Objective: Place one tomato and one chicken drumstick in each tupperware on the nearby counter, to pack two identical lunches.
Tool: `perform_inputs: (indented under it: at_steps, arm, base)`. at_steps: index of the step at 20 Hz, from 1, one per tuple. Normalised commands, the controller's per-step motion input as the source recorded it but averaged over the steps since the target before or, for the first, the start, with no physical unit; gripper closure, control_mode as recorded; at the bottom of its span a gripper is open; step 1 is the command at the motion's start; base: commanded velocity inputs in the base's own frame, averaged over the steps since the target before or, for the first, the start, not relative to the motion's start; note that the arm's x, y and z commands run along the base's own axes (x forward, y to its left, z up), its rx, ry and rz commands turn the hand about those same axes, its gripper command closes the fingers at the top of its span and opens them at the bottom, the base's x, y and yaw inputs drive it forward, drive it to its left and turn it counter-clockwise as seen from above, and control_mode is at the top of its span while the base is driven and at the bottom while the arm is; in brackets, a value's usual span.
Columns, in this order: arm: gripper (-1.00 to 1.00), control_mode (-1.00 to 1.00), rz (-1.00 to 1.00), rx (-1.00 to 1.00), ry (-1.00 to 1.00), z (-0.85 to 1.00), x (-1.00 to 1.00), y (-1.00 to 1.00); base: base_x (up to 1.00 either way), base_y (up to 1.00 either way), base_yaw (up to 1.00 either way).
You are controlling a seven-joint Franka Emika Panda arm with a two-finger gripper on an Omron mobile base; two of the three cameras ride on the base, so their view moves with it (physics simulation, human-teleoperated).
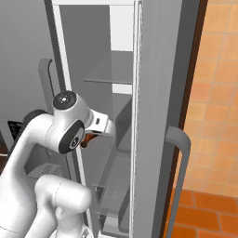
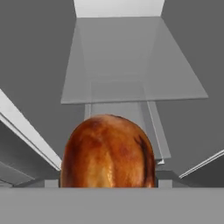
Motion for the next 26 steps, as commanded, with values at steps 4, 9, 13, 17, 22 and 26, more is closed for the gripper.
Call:
perform_inputs:
  at_steps: [4, 9, 13, 17, 22, 26]
  arm:
    - [1.0, -1.0, 0.05, 0.0, -0.03, 1.0, -0.9, 0.26]
    - [1.0, -1.0, 0.02, 0.01, 0.0, 0.99, -0.75, 0.23]
    - [1.0, -1.0, 0.0, 0.0, 0.0, 0.6, -0.59, 0.14]
    - [1.0, -1.0, 0.0, -0.06, -0.01, 0.26, -0.36, 0.33]
    - [1.0, 1.0, 0.0, -0.07, -0.02, 0.04, -0.18, 0.28]
    - [1.0, 1.0, 0.0, 0.0, 0.0, 0.0, 0.0, 0.0]
  base:
    - [0.0, 0.0, 0.0]
    - [0.0, 0.0, 0.0]
    - [0.0, 0.0, 0.0]
    - [0.0, 0.0, 0.0]
    - [-0.19, 0.12, 0.0]
    - [-0.56, 0.28, 0.0]
